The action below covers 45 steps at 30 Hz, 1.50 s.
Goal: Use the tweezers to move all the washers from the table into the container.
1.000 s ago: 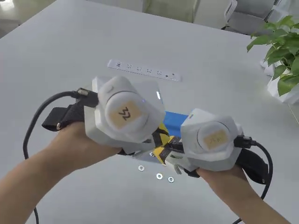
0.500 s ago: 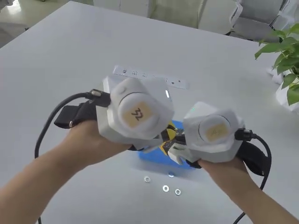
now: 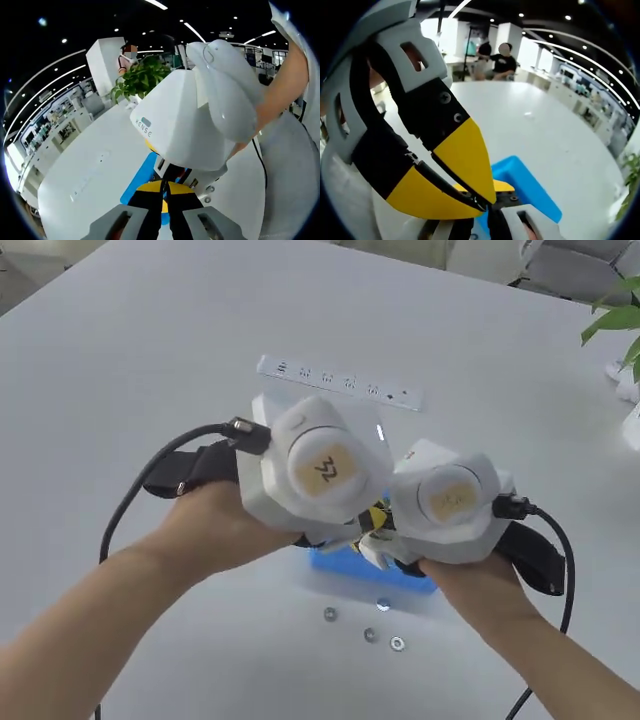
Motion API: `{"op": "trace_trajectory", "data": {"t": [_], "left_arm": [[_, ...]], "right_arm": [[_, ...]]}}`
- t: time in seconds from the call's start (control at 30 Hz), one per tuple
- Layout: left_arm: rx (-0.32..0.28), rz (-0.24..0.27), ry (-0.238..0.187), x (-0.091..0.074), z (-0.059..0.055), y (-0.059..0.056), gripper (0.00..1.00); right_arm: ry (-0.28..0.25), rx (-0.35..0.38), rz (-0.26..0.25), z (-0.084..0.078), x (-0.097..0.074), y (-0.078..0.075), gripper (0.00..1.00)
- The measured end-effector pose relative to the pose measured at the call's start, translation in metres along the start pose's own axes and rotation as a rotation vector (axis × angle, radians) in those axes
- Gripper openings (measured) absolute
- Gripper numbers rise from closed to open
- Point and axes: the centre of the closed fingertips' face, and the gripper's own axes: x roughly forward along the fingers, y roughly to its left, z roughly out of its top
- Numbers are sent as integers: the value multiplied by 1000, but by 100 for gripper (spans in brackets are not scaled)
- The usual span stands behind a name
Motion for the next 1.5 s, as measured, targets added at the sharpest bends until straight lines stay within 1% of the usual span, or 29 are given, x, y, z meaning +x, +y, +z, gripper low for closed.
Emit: {"op": "trace_trajectory", "data": {"t": [0.2,0.5,0.63,0.73,0.83,0.93,1.0,1.07,1.1,1.17,1.23,1.33,1.4,1.5], "left_arm": [[-11,-11,9,6,-6,-1,0],[-21,-16,19,11,-10,-3,0],[-20,-19,33,14,-16,-5,0],[-17,-17,42,13,-15,-5,0],[-17,-17,53,13,-17,-6,0],[-21,-21,60,14,-18,-8,0],[-22,-18,56,13,-17,-9,0],[-17,-14,55,11,-15,-10,0],[-13,-6,49,7,-11,-10,0],[-10,5,38,2,-6,-8,0],[-6,17,30,-3,-2,-7,0],[6,41,17,-13,6,-6,0],[11,53,15,-20,9,-6,0],[5,61,1,-29,14,-9,0]], "right_arm": [[20,4,4,-9,5,0,4],[38,-4,7,-15,8,1,4],[52,-10,13,-19,10,3,4],[53,-10,17,-20,11,5,4],[57,0,25,-21,11,7,5],[63,4,25,-23,11,7,5],[66,14,23,-23,9,8,5],[56,20,13,-20,6,7,5],[49,9,-7,-17,2,5,5],[28,-8,-23,-10,-3,5,6],[14,-5,-32,-5,-9,5,6],[-19,-8,-61,4,-18,5,6],[-28,-14,-74,6,-23,6,6],[-58,-6,-97,13,-34,8,7]]}}
